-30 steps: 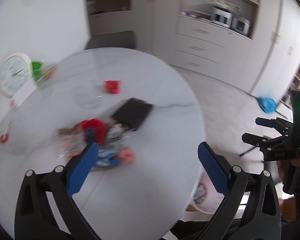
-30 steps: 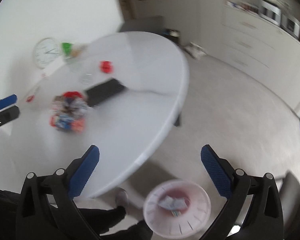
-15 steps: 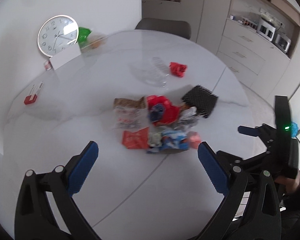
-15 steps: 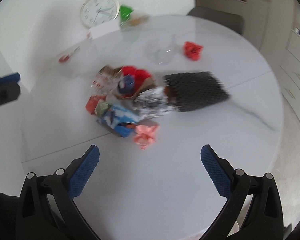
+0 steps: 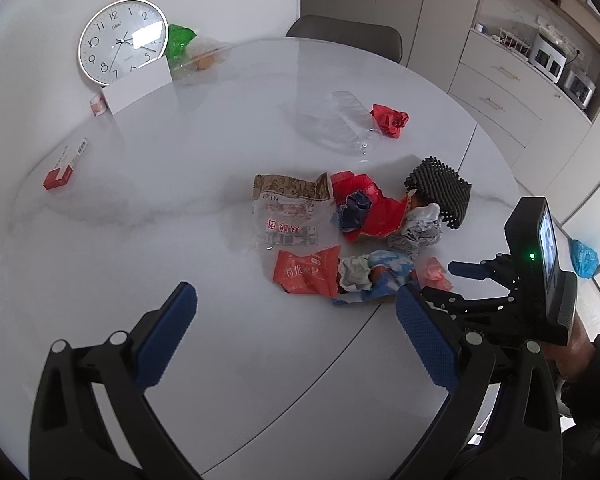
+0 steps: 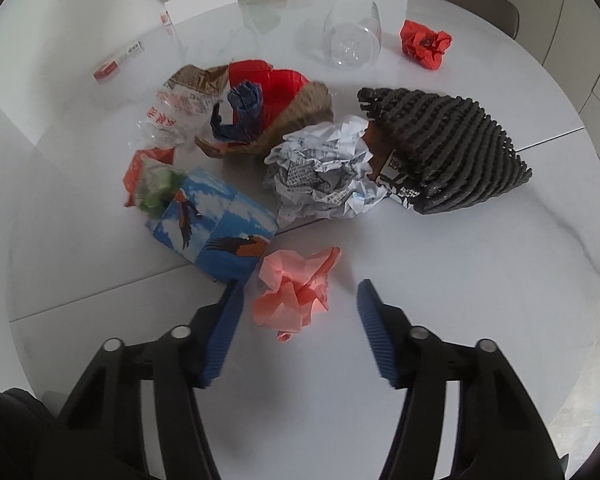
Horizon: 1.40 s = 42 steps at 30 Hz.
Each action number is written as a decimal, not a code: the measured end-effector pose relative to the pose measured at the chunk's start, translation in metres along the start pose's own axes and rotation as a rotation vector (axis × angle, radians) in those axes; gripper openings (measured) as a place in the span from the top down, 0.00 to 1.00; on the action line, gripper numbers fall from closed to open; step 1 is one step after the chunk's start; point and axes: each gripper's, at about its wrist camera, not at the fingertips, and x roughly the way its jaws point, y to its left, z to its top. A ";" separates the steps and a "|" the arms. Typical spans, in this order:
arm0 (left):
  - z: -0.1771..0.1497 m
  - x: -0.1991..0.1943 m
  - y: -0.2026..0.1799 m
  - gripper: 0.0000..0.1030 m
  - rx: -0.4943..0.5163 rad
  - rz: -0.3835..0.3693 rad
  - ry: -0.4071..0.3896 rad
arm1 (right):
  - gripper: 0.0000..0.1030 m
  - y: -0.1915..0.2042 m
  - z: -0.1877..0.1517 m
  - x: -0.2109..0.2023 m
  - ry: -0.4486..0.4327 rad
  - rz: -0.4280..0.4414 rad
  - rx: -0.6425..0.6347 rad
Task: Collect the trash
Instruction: 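Return to the table and grasp the pink crumpled paper with the right gripper, then grasp the clear snack bag with the left gripper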
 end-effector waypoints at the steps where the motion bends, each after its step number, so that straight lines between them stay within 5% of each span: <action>1: 0.001 0.002 0.000 0.07 0.002 0.001 0.002 | 0.53 0.000 0.000 0.002 0.003 0.002 0.000; 7: 0.004 0.009 -0.004 0.07 0.011 -0.011 0.009 | 0.68 -0.007 0.005 0.001 -0.001 0.011 0.019; 21: 0.034 0.051 0.005 0.07 -0.054 -0.038 0.039 | 0.70 -0.026 0.016 -0.052 -0.098 0.014 0.110; 24: 0.053 0.075 0.022 0.07 -0.166 -0.035 0.100 | 0.70 -0.022 0.025 -0.064 -0.128 0.016 0.108; 34: 0.089 0.173 0.066 0.07 -0.763 -0.081 0.398 | 0.70 -0.017 0.049 -0.071 -0.176 0.049 0.102; 42: 0.072 0.208 0.072 0.08 -1.003 0.013 0.499 | 0.70 -0.027 0.044 -0.068 -0.177 0.082 0.124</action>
